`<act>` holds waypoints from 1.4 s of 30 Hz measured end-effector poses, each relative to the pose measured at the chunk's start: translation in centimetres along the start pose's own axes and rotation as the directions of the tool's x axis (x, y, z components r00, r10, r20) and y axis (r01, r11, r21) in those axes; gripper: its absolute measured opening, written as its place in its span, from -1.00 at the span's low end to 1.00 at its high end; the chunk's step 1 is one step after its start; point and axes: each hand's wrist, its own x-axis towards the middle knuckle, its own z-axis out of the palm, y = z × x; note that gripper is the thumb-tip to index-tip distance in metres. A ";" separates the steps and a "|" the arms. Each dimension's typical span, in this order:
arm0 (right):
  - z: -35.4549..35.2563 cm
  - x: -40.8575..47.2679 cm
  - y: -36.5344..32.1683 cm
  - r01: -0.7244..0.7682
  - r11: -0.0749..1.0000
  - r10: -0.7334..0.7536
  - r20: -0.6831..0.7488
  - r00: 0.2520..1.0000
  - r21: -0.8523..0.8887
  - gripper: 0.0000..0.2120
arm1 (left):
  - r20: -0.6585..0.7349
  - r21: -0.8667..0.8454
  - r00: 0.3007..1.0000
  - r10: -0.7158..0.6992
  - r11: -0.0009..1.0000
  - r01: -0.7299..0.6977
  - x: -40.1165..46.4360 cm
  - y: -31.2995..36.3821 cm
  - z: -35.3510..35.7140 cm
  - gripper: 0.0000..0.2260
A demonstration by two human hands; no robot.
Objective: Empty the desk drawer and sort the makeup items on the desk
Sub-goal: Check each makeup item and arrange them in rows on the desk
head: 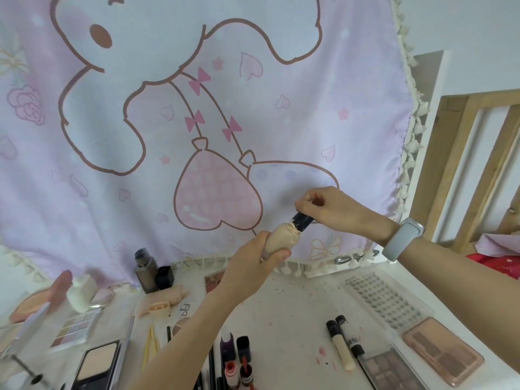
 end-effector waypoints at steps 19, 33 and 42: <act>-0.7 -0.5 -1.1 0.075 0.986 -0.062 -0.090 0.994 0.150 -0.83 | -0.016 -0.024 0.999 -0.052 0.998 0.052 -0.8 -0.6 0.0 -0.80; -0.3 -0.9 -1.6 0.210 0.974 -0.214 0.033 0.976 0.089 -0.78 | -0.016 -0.055 0.999 -0.052 0.997 0.051 -1.1 0.2 -0.1 -0.77; -1.8 -1.2 -1.3 0.244 0.933 -0.224 -0.106 0.969 0.264 -0.72 | -0.036 -0.193 0.996 -0.087 0.978 0.079 -1.4 -0.1 -0.3 -0.92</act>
